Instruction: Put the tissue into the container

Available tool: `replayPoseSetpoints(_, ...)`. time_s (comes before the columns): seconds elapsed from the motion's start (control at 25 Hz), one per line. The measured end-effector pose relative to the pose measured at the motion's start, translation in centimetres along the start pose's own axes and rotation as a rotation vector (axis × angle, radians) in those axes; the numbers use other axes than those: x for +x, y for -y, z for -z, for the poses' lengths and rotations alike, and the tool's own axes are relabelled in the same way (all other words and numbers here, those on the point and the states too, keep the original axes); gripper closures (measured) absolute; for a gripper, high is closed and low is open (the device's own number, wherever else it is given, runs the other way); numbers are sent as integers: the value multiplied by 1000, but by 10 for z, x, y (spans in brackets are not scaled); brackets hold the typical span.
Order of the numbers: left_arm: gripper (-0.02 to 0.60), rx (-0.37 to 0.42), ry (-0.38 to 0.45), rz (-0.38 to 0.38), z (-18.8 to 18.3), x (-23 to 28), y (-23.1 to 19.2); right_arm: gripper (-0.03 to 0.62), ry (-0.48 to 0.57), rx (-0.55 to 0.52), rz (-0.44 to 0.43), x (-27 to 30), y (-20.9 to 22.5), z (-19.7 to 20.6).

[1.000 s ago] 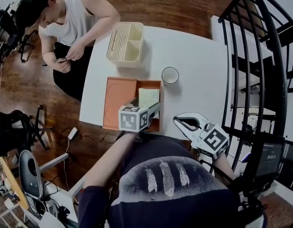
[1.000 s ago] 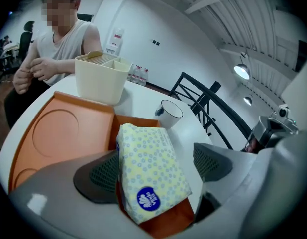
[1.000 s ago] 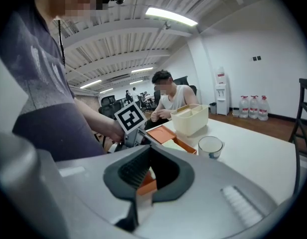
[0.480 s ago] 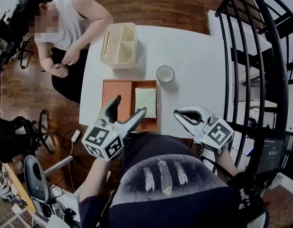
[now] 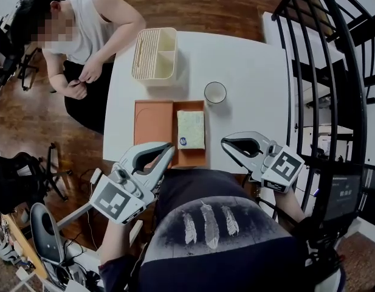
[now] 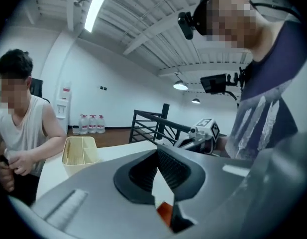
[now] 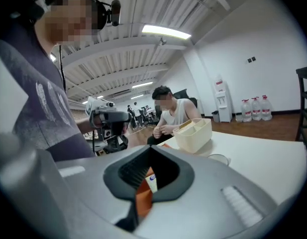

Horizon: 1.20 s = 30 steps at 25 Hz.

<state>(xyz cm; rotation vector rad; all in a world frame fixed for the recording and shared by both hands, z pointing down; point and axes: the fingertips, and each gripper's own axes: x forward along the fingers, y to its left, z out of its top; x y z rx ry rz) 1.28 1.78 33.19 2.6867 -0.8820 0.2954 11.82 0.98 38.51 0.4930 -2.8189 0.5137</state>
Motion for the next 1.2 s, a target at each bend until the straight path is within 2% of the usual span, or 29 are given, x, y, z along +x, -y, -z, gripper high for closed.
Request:
replayPoseSetpoints(0.12,581,35,-46,4,17,4,3,591,4,-10,8,7,-7,-4)
replayPoseSetpoints(0.48,581,19,3,31,23,-23,-9,591,13,-34,55,41,-40,-17)
replayPoseSetpoints(0.64,581,42,4,57,24,-33,-16,591,7,-54,71,53,-50,-22)
replayPoseSetpoints(0.88,581,81,-7,94,23,-37,-14,591,37,-73,86,57,-62,-32)
replayPoseSetpoints(1.2,581,119,-25,114,25,-21,2,591,65,-87,59,42,-64,-35)
